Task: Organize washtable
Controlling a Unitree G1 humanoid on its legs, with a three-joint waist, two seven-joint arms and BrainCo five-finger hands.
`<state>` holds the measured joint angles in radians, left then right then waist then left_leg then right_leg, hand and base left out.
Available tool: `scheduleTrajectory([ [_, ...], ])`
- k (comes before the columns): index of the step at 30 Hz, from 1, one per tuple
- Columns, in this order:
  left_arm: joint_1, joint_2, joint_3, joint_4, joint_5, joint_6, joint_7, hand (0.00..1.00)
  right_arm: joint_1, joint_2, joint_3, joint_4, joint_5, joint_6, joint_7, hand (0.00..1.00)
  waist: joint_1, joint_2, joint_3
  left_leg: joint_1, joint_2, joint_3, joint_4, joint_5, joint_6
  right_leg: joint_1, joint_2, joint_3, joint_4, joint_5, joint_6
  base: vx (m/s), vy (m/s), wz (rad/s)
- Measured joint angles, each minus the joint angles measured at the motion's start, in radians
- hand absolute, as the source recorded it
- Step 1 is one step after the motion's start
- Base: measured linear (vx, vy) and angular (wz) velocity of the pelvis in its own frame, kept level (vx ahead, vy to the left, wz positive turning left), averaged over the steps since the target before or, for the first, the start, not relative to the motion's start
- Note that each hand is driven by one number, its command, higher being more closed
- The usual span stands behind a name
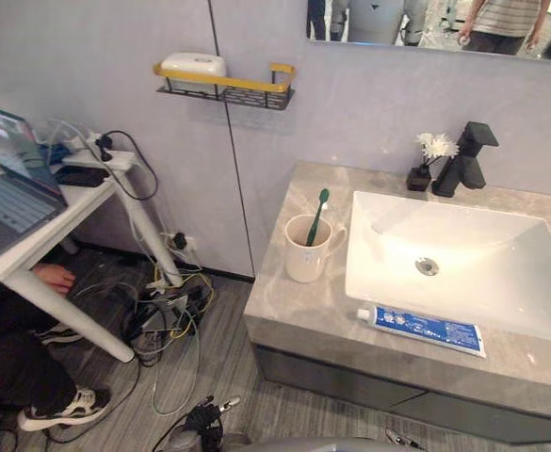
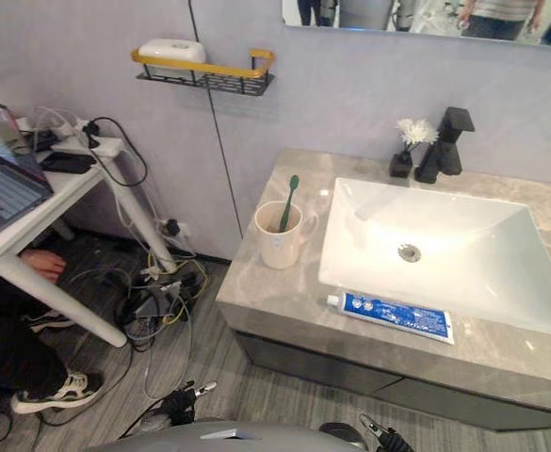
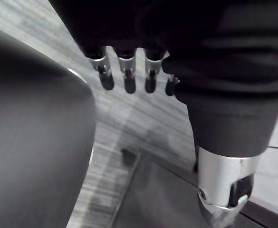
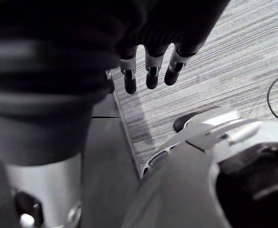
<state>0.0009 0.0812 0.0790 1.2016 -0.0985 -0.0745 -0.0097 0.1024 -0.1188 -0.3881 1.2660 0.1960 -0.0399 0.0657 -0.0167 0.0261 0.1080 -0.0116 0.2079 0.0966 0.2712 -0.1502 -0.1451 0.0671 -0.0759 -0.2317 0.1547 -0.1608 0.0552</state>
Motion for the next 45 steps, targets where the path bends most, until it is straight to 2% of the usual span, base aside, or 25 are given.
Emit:
scheduleTrajectory([
  [1, 0.000, 0.002, -0.001, 0.000, 0.009, 0.000, -0.001, 0.00, 0.001, 0.001, -0.009, -0.002, 0.000, 0.003, 0.000, 0.00, 0.000, -0.003, 0.000, 0.008, -0.033, -0.002, -0.028, -0.006, 0.028, -0.002, -0.018, 0.006, -0.011, 0.012, 0.012, -0.10, 0.153, 0.06],
  [2, 0.000, 0.002, 0.000, 0.002, 0.008, 0.000, -0.002, 0.00, 0.001, 0.003, -0.009, -0.002, 0.000, 0.005, 0.000, 0.00, 0.001, -0.005, 0.000, 0.016, -0.042, 0.009, -0.055, 0.003, 0.045, -0.003, -0.022, 0.015, -0.016, 0.014, 0.016, -0.06, 0.130, -0.13],
  [3, 0.002, 0.000, 0.001, 0.010, 0.010, 0.003, -0.004, 0.00, 0.003, 0.010, -0.012, -0.003, 0.000, 0.006, 0.000, 0.00, 0.002, -0.004, -0.008, 0.037, -0.069, 0.033, -0.120, 0.030, 0.064, -0.004, -0.031, 0.050, -0.047, 0.033, 0.029, -0.03, 0.091, -0.22],
  [5, 0.001, 0.001, 0.002, 0.015, 0.014, 0.005, -0.008, 0.00, 0.005, 0.012, -0.023, -0.006, -0.001, 0.006, 0.000, 0.00, -0.001, -0.023, -0.021, 0.049, -0.093, 0.040, -0.176, 0.051, 0.061, -0.010, -0.045, 0.074, -0.077, 0.057, 0.037, -0.01, 0.084, -0.18],
  [6, 0.001, 0.004, 0.002, 0.015, 0.030, 0.006, -0.010, 0.00, 0.006, 0.021, -0.042, -0.007, -0.001, 0.006, -0.001, 0.00, -0.002, -0.018, -0.027, 0.058, -0.108, 0.046, -0.210, 0.065, 0.063, -0.018, -0.056, 0.082, -0.087, 0.071, 0.040, 0.04, 0.060, -0.03],
  [9, -0.001, 0.004, 0.012, 0.015, 0.038, 0.005, -0.011, 0.00, 0.016, 0.038, -0.064, -0.007, 0.002, 0.007, -0.006, 0.00, 0.000, -0.031, -0.028, 0.071, -0.133, 0.041, -0.239, 0.095, 0.075, -0.007, -0.071, 0.079, -0.111, 0.099, 0.048, 0.07, 0.021, 0.05],
  [16, -0.004, 0.008, 0.019, 0.036, 0.024, 0.000, -0.013, 0.00, 0.006, 0.045, -0.080, -0.006, 0.001, 0.006, 0.000, 0.00, 0.000, -0.042, -0.042, 0.110, -0.138, 0.025, -0.269, 0.097, 0.076, 0.034, -0.068, 0.067, -0.137, 0.099, 0.044, 0.09, -0.060, 0.04],
  [19, 0.002, 0.013, 0.048, 0.054, -0.120, 0.001, -0.020, 0.00, 0.008, 0.045, -0.081, -0.002, 0.001, 0.006, 0.000, 0.00, 0.002, -0.043, -0.043, 0.138, -0.139, 0.017, -0.285, 0.096, 0.076, 0.060, -0.068, 0.056, -0.140, 0.095, 0.037, 0.04, -0.015, 0.06],
  [22, 0.025, 0.012, 0.117, 0.055, -0.379, 0.003, -0.025, 0.00, 0.009, 0.041, -0.087, 0.000, 0.004, 0.006, -0.002, 0.00, 0.010, -0.047, -0.042, 0.139, -0.142, 0.017, -0.296, 0.099, 0.077, 0.056, -0.070, 0.056, -0.142, 0.094, 0.036, 0.00, 0.000, 0.00],
  [24, 0.043, 0.009, 0.152, 0.047, -0.487, -0.003, -0.013, 0.00, 0.012, 0.041, -0.089, 0.000, 0.012, 0.006, -0.006, 0.00, 0.012, -0.052, -0.046, 0.139, -0.144, 0.017, -0.308, 0.105, 0.078, 0.052, -0.071, 0.056, -0.145, 0.094, 0.037, 0.00, 0.000, 0.00],
  [25, 0.051, 0.007, 0.160, 0.030, -0.503, -0.003, -0.006, 0.00, 0.012, 0.041, -0.089, 0.000, 0.015, 0.006, -0.006, 0.00, 0.013, -0.052, -0.047, 0.138, -0.144, 0.017, -0.311, 0.107, 0.078, 0.050, -0.071, 0.056, -0.145, 0.094, 0.037, 0.00, 0.000, 0.00],
  [26, 0.073, 0.001, 0.169, -0.037, -0.536, -0.004, 0.011, 0.00, 0.016, 0.041, -0.087, -0.001, 0.020, 0.006, -0.008, 0.00, 0.019, -0.055, -0.049, 0.131, -0.145, 0.016, -0.317, 0.112, 0.078, 0.040, -0.072, 0.056, -0.145, 0.094, 0.037, -0.03, -0.003, 0.07],
  [27, 0.101, -0.009, 0.206, -0.178, -0.564, -0.012, 0.039, 0.00, 0.023, 0.041, -0.076, -0.002, 0.020, 0.006, -0.012, 0.00, 0.027, -0.060, -0.053, 0.119, -0.145, 0.009, -0.321, 0.118, 0.077, 0.030, -0.071, 0.052, -0.145, 0.094, 0.037, -0.02, -0.006, 0.08],
  [28, 0.108, -0.010, 0.211, -0.218, -0.566, -0.013, 0.047, 0.00, 0.024, 0.042, -0.073, -0.003, 0.020, 0.006, -0.012, 0.00, 0.028, -0.061, -0.054, 0.118, -0.145, 0.008, -0.322, 0.119, 0.077, 0.029, -0.071, 0.051, -0.144, 0.094, 0.037, -0.02, -0.011, 0.12],
  [29, 0.135, -0.018, 0.248, -0.375, -0.575, -0.024, 0.068, 0.00, 0.026, 0.041, -0.059, -0.005, 0.021, 0.006, -0.015, 0.00, 0.033, -0.057, -0.059, 0.108, -0.145, 0.004, -0.323, 0.121, 0.077, 0.021, -0.071, 0.050, -0.144, 0.094, 0.037, -0.01, -0.008, 0.08],
  [30, 0.146, -0.023, 0.266, -0.449, -0.580, -0.038, 0.081, 0.00, 0.029, 0.039, -0.050, -0.009, 0.020, 0.006, -0.017, 0.00, 0.034, -0.057, -0.066, 0.103, -0.145, 0.003, -0.323, 0.122, 0.077, 0.017, -0.071, 0.049, -0.144, 0.094, 0.037, 0.00, -0.007, 0.06],
  [32, 0.156, -0.036, 0.337, -0.707, -0.584, -0.089, 0.132, 0.00, 0.029, 0.038, -0.048, -0.015, 0.021, 0.004, -0.022, 0.00, 0.043, -0.056, -0.072, 0.104, -0.146, 0.002, -0.323, 0.122, 0.077, 0.019, -0.072, 0.049, -0.144, 0.094, 0.037, 0.00, 0.000, 0.00],
  [34, 0.156, -0.038, 0.356, -0.894, -0.579, -0.112, 0.171, 0.00, 0.030, 0.038, -0.047, -0.018, 0.021, 0.004, -0.022, 0.00, 0.053, -0.054, -0.073, 0.104, -0.147, 0.000, -0.323, 0.122, 0.077, 0.019, -0.072, 0.044, -0.144, 0.094, 0.037, 0.00, 0.000, 0.04],
  [37, 0.155, -0.039, 0.343, -1.136, -0.457, -0.126, 0.221, 0.00, 0.031, 0.039, -0.044, -0.021, 0.021, 0.003, -0.023, 0.00, 0.056, -0.047, -0.082, 0.100, -0.149, -0.012, -0.322, 0.124, 0.079, 0.024, -0.075, 0.034, -0.139, 0.093, 0.035, 0.01, 0.002, 0.14],
  [39, 0.154, -0.035, 0.297, -1.280, -0.345, -0.124, 0.243, 0.00, 0.035, 0.040, -0.044, -0.020, 0.022, 0.003, -0.022, 0.00, 0.056, -0.045, -0.096, 0.091, -0.149, -0.022, -0.316, 0.124, 0.079, 0.025, -0.075, 0.031, -0.137, 0.093, 0.035, 0.01, -0.005, 0.13],
  [41, 0.147, -0.021, 0.183, -1.469, -0.199, -0.124, 0.261, 0.00, 0.036, 0.043, -0.039, -0.038, 0.025, 0.003, -0.022, 0.00, 0.059, -0.044, -0.099, 0.091, -0.147, -0.022, -0.307, 0.124, 0.078, 0.027, -0.075, 0.031, -0.133, 0.093, 0.035, -0.01, -0.004, 0.02],
  [42, 0.141, -0.017, 0.147, -1.509, -0.162, -0.124, 0.261, 0.00, 0.037, 0.045, -0.038, -0.045, 0.029, 0.002, -0.021, 0.00, 0.059, -0.042, -0.101, 0.090, -0.146, -0.021, -0.306, 0.124, 0.078, 0.026, -0.075, 0.032, -0.131, 0.093, 0.035, -0.04, 0.001, -0.03],
  [45, 0.055, 0.032, -0.060, -1.626, -0.006, -0.125, 0.252, 0.00, 0.041, 0.047, -0.043, -0.050, 0.061, -0.002, -0.020, 0.00, 0.057, -0.033, -0.117, 0.088, -0.144, -0.010, -0.302, 0.122, 0.078, 0.022, -0.074, 0.050, -0.129, 0.092, 0.037, -0.06, 0.008, -0.10],
])
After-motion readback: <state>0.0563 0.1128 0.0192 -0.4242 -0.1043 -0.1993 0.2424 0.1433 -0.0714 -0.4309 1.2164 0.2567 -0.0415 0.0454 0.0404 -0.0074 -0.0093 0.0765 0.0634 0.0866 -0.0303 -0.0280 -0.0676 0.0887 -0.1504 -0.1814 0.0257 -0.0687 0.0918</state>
